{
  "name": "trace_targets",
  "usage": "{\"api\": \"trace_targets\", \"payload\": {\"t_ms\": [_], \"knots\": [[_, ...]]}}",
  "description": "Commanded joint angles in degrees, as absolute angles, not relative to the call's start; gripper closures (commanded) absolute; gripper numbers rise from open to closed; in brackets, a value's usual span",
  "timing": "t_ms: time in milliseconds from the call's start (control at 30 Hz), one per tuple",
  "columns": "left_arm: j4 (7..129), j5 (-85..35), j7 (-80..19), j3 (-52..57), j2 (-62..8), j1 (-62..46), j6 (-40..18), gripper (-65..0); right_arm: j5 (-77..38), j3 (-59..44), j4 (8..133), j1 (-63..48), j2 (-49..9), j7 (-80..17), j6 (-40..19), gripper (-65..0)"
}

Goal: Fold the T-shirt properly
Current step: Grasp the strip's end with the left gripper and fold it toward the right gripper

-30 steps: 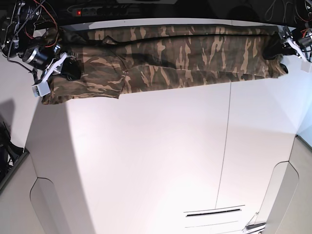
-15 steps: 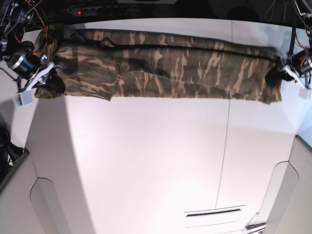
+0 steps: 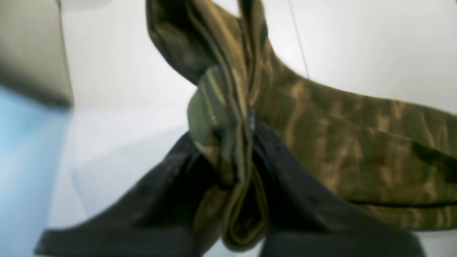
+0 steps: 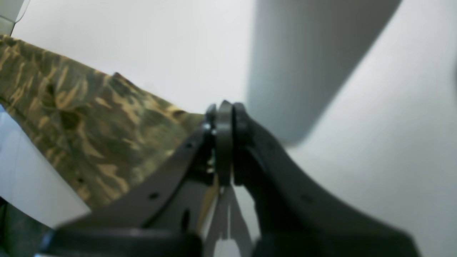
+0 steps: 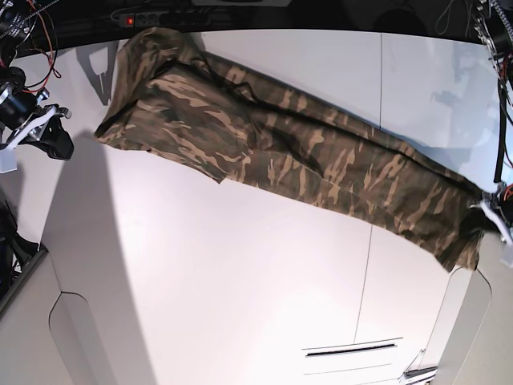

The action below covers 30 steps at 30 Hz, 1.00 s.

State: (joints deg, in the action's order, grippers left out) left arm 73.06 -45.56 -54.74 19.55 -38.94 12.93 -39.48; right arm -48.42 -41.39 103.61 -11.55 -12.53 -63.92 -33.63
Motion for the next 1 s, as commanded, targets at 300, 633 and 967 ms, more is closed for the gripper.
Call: {"api": "trace_targets", "payload": {"t_ms": [300, 633, 967], "knots": [[89.41, -51.81, -56.55, 5.89, -39.70, 8.82, -40.00, 0.0, -51.57, -43.13, 104.57, -11.31, -13.32, -65.87, -33.89, 0.0], [108.57, -51.16, -56.34, 3.97, -32.32, -1.04, -40.00, 0.0, -51.46, -43.59, 104.57, -11.42, -13.28, -66.74, -33.85, -8.0], [105.36, -51.05, -55.92, 2.61, -20.86, -1.69, -40.00, -37.3, -54.11, -43.44, 104.57, -19.68, -10.41, -66.89, -33.89, -28.3]]}}
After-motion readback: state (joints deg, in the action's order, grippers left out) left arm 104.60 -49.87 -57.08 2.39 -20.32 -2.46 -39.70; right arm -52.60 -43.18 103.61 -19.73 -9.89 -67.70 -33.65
